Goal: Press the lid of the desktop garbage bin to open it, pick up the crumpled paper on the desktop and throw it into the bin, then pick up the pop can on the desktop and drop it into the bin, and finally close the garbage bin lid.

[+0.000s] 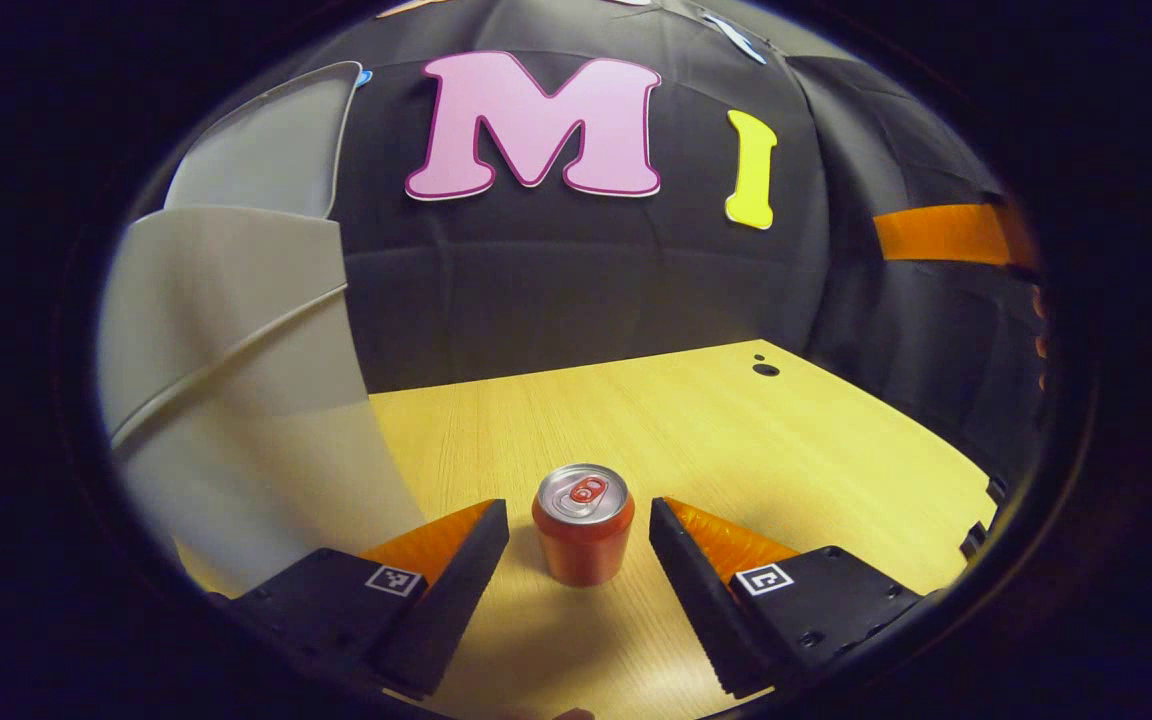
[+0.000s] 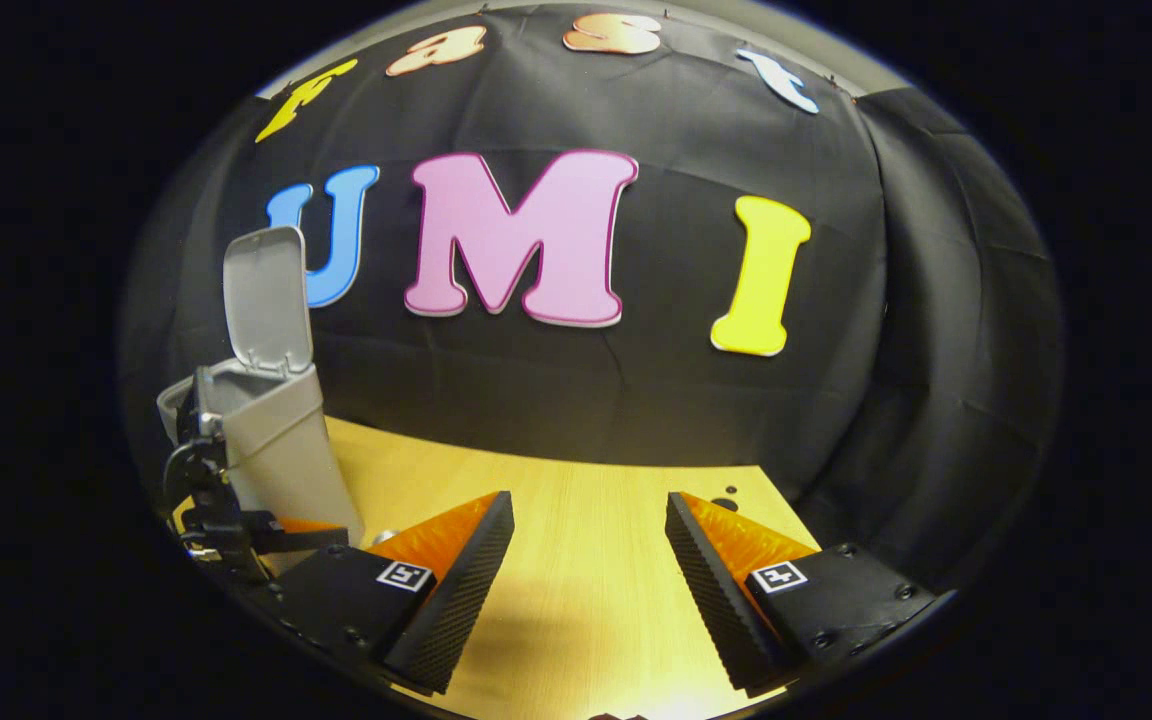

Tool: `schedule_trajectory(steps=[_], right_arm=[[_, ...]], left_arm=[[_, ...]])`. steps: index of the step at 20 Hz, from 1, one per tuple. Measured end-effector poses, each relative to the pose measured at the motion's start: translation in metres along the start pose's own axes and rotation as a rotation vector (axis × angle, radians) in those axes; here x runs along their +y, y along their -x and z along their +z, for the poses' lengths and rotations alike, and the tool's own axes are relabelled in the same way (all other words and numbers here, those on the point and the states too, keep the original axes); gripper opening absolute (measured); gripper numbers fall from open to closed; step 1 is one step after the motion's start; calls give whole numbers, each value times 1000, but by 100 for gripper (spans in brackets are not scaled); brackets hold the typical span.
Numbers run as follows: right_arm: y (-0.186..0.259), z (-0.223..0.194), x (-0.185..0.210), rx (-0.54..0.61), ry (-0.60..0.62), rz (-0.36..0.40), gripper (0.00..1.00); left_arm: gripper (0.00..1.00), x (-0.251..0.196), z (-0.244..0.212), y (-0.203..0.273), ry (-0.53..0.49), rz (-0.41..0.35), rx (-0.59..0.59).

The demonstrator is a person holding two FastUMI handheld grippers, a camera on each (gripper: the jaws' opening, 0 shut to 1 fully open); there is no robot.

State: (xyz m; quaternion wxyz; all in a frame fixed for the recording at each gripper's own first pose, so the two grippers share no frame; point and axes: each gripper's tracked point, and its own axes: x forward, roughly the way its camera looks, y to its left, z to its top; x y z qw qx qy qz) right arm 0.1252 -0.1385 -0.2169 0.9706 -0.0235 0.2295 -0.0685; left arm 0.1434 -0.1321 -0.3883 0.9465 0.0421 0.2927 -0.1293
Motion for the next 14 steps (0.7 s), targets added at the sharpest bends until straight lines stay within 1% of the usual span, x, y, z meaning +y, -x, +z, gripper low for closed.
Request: schedule_trajectory(steps=[5,10,14], right_arm=[[-12,-21,-14,36,13,7,99],[-25,-29,-24,66,-12,-7,99],[-28,-37,-26,92,-25,-11,99]], left_arm=[[98,-5,-10,-36,-18,5,36],[98,-7,-25,-56,-22,9,70],[98,-6,-30,-63,-19,6,87]])
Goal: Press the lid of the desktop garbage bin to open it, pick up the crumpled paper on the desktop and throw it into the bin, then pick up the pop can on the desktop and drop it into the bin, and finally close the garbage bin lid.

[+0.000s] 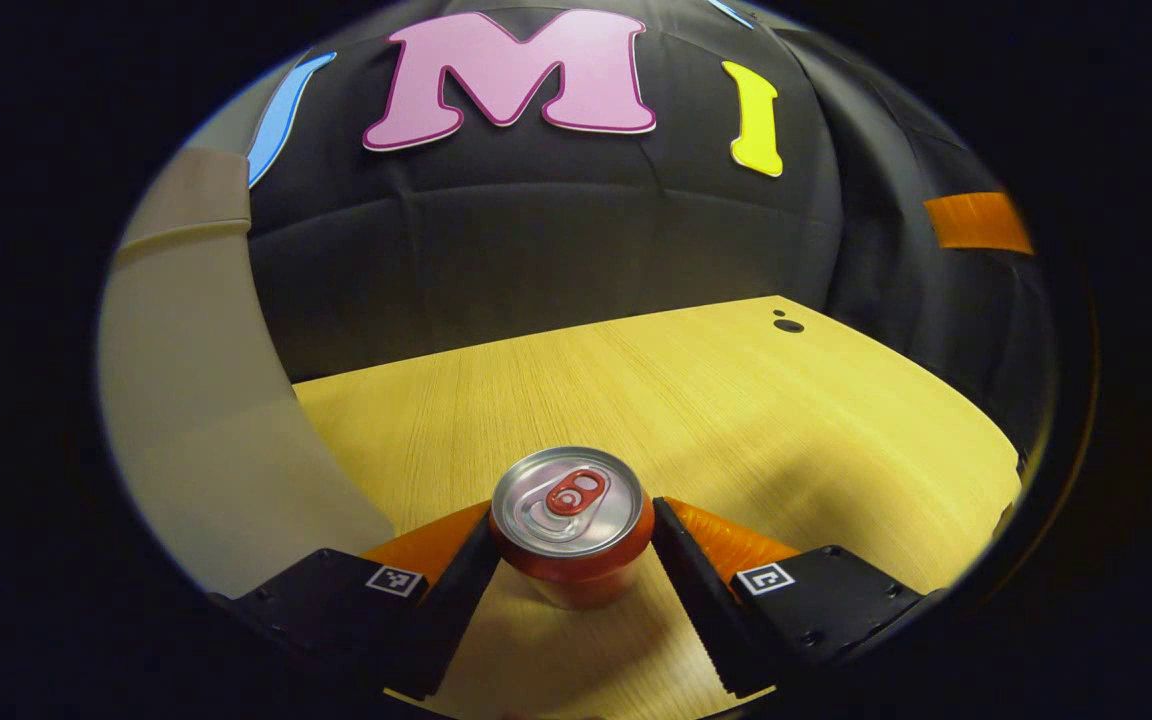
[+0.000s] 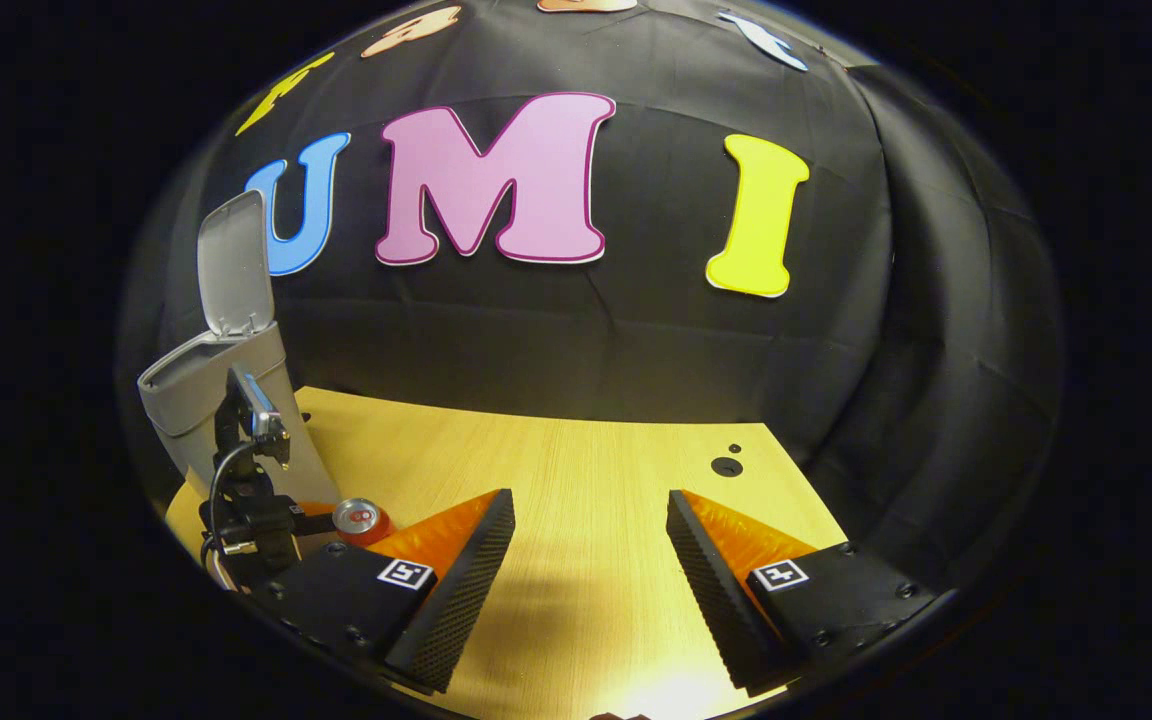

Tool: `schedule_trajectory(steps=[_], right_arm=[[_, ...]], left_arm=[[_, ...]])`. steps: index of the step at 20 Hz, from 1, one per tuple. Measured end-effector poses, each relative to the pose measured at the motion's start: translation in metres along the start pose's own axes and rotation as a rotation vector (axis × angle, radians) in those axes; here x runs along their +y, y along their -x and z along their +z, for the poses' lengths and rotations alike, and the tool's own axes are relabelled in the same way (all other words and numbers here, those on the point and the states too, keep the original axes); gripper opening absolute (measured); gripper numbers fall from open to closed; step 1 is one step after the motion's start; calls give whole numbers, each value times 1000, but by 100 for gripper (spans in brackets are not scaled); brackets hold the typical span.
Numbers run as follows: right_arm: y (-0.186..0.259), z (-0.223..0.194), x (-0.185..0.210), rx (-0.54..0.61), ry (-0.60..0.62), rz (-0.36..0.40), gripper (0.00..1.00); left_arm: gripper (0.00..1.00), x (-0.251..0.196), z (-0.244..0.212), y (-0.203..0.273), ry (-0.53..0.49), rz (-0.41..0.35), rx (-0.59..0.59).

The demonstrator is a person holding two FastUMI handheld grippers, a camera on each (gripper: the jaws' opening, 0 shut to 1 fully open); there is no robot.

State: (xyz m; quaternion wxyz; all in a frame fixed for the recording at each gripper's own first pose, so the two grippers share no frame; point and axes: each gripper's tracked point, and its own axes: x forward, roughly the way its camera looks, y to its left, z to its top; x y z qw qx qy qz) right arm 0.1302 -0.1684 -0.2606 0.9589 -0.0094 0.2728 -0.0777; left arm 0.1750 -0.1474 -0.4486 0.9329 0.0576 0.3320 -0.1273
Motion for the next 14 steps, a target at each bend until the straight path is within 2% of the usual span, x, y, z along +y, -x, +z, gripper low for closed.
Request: schedule_trajectory(steps=[2,7,14], right_arm=[[-2,-6,-5,16,7,-8,99],[-4,-6,-4,21,-16,-11,99],[11,14,-3,0,-31,-6,99]], left_arm=[[93,0,-1,1,3,-3,0],[90,-5,9,5,-49,-9,-6],[90,-27,83,52,-103,-46,-123]])
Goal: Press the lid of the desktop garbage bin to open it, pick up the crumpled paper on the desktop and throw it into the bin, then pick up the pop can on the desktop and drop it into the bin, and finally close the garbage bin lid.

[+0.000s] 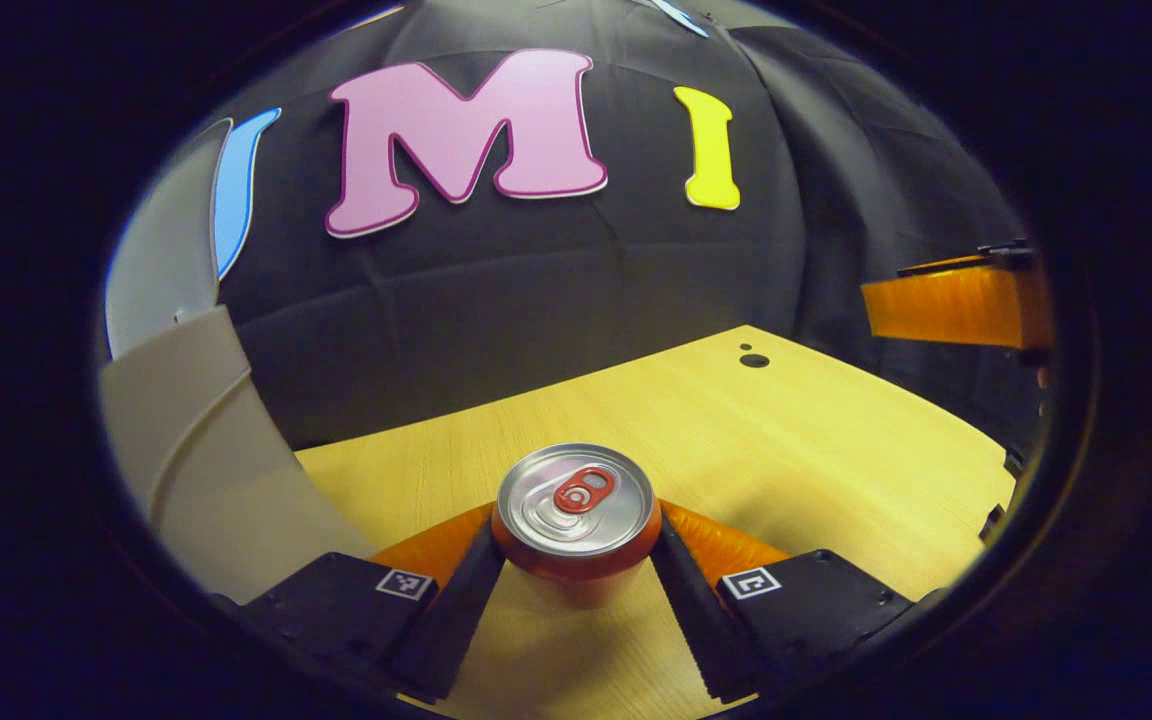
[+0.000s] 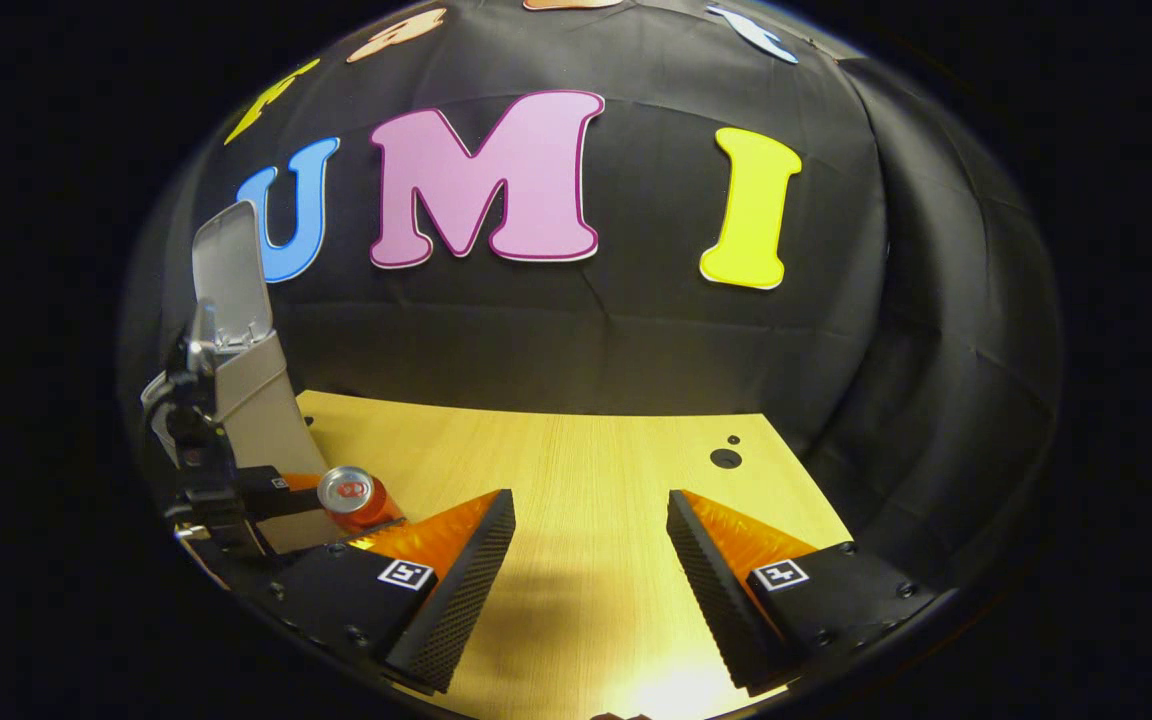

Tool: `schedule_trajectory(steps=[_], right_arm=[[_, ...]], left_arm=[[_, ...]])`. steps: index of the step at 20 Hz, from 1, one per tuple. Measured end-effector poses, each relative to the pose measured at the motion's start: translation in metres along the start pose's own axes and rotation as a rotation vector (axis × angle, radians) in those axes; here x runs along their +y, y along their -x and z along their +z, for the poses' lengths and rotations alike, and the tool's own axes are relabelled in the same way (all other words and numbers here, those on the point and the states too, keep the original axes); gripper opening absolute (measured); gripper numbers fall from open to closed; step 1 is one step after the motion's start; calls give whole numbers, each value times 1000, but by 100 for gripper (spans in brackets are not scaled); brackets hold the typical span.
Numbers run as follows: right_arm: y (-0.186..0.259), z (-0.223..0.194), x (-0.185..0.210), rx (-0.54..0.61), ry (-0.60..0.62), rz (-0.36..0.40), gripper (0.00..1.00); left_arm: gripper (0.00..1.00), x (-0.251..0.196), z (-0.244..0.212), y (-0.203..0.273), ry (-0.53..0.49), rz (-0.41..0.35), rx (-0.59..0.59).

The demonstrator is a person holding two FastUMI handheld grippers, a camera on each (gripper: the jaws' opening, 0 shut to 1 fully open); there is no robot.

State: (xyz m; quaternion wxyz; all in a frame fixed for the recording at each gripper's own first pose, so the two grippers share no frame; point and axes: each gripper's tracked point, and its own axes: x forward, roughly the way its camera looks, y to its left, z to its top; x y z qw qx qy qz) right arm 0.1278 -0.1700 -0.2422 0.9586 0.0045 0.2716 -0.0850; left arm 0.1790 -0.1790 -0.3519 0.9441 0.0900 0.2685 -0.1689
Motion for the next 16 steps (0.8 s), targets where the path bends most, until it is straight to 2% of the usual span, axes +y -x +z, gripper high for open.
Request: schedule_trajectory(steps=[3,9,13,16], right_arm=[[9,25,-7,-57,-10,-25,99],[29,63,-24,-125,-24,-69,99],[46,81,-30,-156,-46,-95,99],[62,94,-27,-189,-59,-100,99]], left_arm=[[89,-7,39,24,25,-17,-59],[89,-2,102,67,52,-6,-153],[89,34,147,96,34,60,-227],[89,75,179,119,70,124,-273]])
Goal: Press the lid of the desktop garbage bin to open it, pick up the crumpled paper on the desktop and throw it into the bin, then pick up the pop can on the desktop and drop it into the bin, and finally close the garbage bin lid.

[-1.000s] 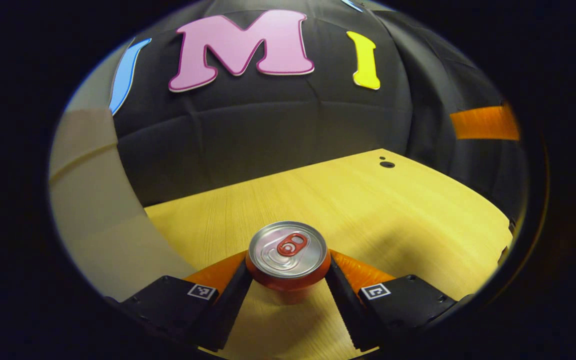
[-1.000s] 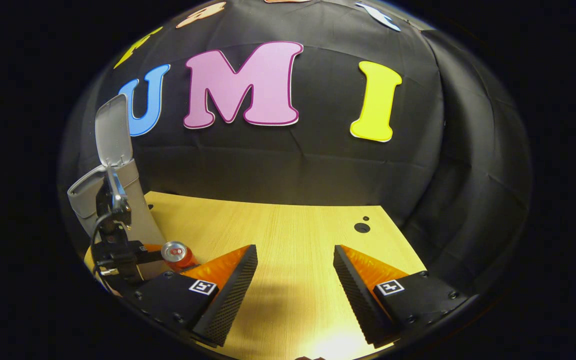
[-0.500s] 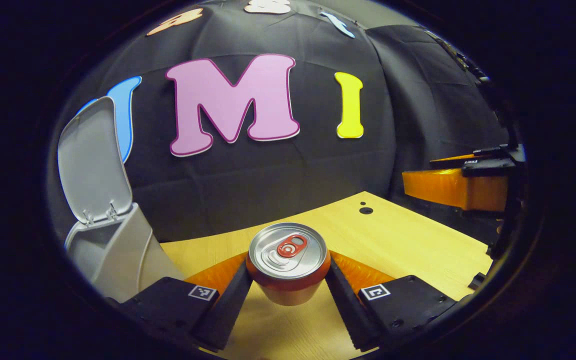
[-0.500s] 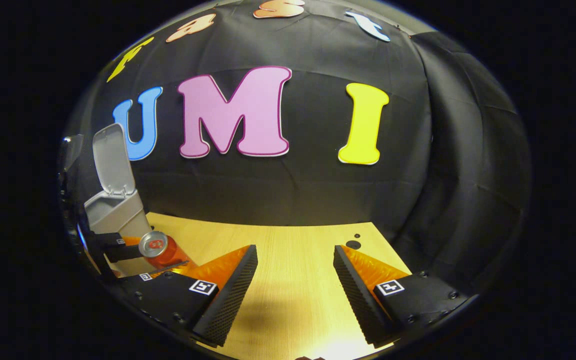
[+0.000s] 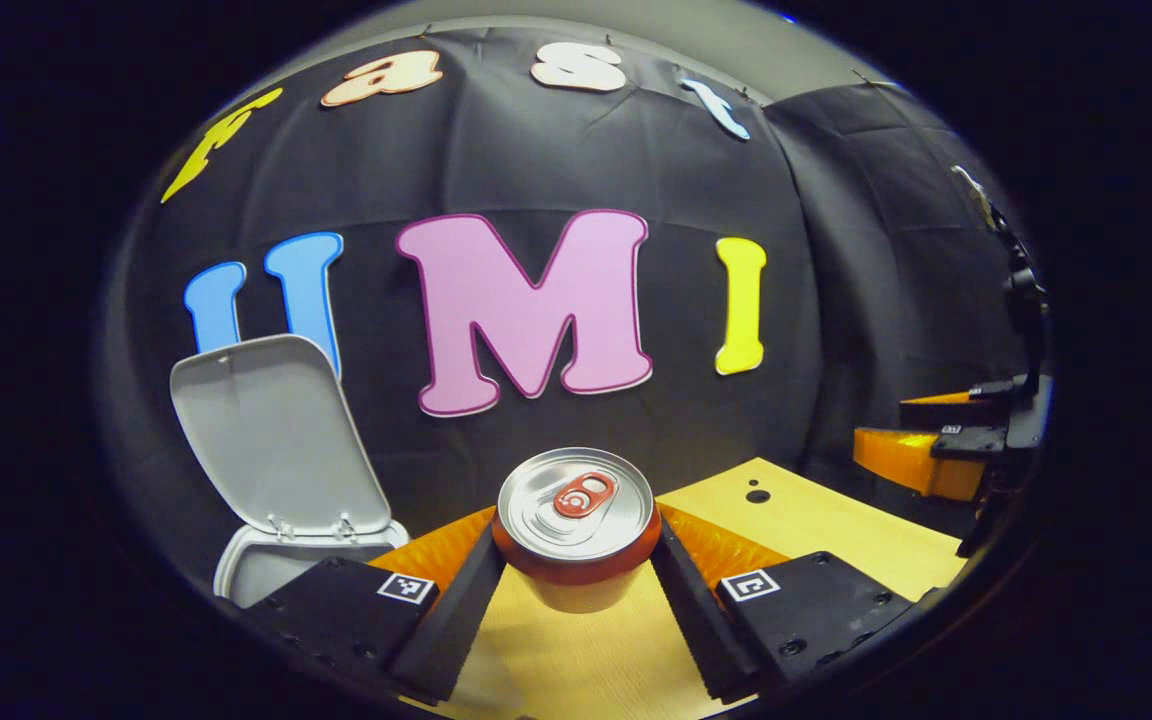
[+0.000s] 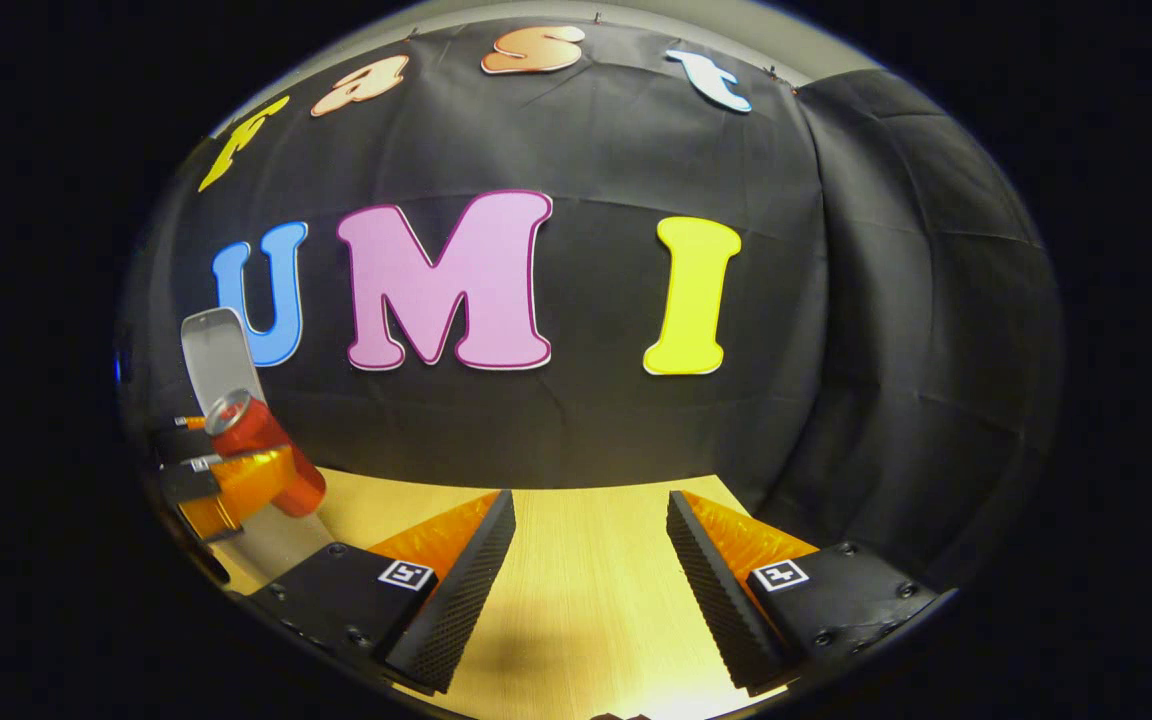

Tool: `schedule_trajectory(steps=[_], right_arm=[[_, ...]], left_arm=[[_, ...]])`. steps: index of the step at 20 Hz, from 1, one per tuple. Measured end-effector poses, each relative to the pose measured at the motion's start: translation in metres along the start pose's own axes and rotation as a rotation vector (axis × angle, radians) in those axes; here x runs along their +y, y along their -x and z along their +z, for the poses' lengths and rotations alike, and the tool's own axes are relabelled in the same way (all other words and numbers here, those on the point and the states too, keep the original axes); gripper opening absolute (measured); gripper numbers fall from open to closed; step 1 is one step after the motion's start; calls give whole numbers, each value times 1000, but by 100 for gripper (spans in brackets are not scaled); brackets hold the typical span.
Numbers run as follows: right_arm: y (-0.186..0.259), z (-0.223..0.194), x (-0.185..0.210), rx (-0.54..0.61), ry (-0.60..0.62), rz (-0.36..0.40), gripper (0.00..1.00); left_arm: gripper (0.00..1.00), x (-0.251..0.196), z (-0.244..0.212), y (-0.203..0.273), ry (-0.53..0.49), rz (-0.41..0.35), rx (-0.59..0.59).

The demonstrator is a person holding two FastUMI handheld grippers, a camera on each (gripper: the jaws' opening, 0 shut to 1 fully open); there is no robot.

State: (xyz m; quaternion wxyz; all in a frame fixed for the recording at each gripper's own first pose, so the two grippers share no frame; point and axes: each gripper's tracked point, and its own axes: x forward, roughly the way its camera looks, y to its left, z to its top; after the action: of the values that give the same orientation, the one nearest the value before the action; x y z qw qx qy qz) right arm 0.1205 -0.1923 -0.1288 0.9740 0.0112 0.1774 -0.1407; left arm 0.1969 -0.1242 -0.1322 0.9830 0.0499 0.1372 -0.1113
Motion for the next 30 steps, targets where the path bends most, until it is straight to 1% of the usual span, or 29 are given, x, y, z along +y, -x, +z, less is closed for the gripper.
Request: schedule_trajectory(steps=[2,4,6,10,13,15,17,19,20,22,24,27,28,30], right_arm=[[13,16,4,-44,-13,5,99],[24,30,7,-92,-8,5,99],[33,32,11,-101,1,7,99],[46,33,20,-92,-15,24,99],[56,33,23,-94,6,30,99],[62,31,24,-90,15,32,99],[68,25,22,-74,23,28,99],[71,18,18,-51,33,20,99],[72,17,16,-46,33,17,99],[77,17,10,-43,27,9,99],[81,12,5,-35,23,3,99],[88,8,-5,-27,27,-18,99],[90,8,-7,-23,27,-22,99],[91,5,-12,-15,26,-31,99]], left_arm=[[89,34,17,7,14,63,-29],[89,68,31,17,7,124,-65],[88,101,31,27,-13,182,-73],[89,158,15,46,-40,296,-48],[88,189,-5,55,0,352,-6],[89,203,-18,58,16,364,13],[89,206,-30,54,67,329,26],[89,210,-53,50,124,323,79],[89,212,-62,48,134,323,98],[89,211,-72,45,125,311,124],[90,215,-83,42,105,320,151],[92,220,-78,41,84,341,147],[96,219,-76,40,79,340,141],[97,216,-68,40,70,336,128]])
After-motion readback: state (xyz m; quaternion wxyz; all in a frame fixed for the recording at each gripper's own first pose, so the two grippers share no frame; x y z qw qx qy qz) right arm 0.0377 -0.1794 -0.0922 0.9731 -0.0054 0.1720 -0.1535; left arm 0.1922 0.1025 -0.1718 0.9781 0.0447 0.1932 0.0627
